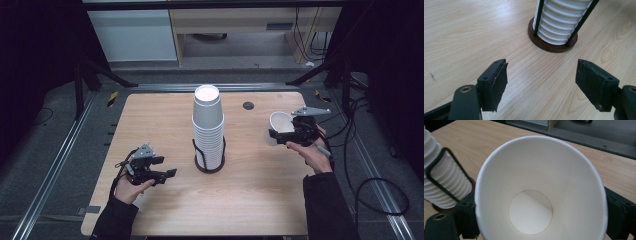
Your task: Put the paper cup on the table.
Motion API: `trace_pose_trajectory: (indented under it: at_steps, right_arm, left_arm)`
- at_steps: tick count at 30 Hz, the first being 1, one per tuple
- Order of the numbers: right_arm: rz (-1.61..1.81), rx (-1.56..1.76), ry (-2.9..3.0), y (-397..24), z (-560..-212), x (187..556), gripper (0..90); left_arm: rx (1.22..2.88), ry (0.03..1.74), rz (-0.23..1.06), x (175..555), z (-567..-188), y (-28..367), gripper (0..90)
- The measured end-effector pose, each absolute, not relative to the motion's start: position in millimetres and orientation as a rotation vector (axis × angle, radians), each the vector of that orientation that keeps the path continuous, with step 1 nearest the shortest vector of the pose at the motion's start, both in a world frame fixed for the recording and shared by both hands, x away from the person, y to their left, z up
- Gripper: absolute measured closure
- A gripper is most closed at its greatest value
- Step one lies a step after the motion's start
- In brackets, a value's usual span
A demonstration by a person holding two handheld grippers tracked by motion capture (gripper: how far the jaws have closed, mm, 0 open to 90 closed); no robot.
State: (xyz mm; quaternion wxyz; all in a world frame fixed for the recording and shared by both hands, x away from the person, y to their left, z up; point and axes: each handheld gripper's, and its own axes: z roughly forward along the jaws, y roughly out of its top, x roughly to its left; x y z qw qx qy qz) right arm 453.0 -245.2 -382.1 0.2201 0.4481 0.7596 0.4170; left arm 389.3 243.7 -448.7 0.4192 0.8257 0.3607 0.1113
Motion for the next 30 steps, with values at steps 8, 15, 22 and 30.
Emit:
trace_pose_trajectory:
  at_steps: [8,15,22,30]
  right_arm:
    - [1.069,1.298,2.039,-248.9,-391.4,463.6,10.8]
    - [0.976,1.339,2.029,-250.3,-403.1,473.2,10.8]
    - [0.886,1.367,2.037,-252.9,-411.4,478.0,10.8]
    - [0.839,1.410,2.046,-262.1,-426.5,476.0,10.7]
  left_arm:
    - [2.066,0.912,0.281,389.0,-449.5,245.0,24.8]
    - [2.052,0.929,0.297,389.0,-448.4,248.7,25.0]
    - [2.048,0.946,0.311,389.5,-448.5,251.6,25.0]
    - [2.052,0.944,0.312,389.3,-448.5,250.7,25.1]
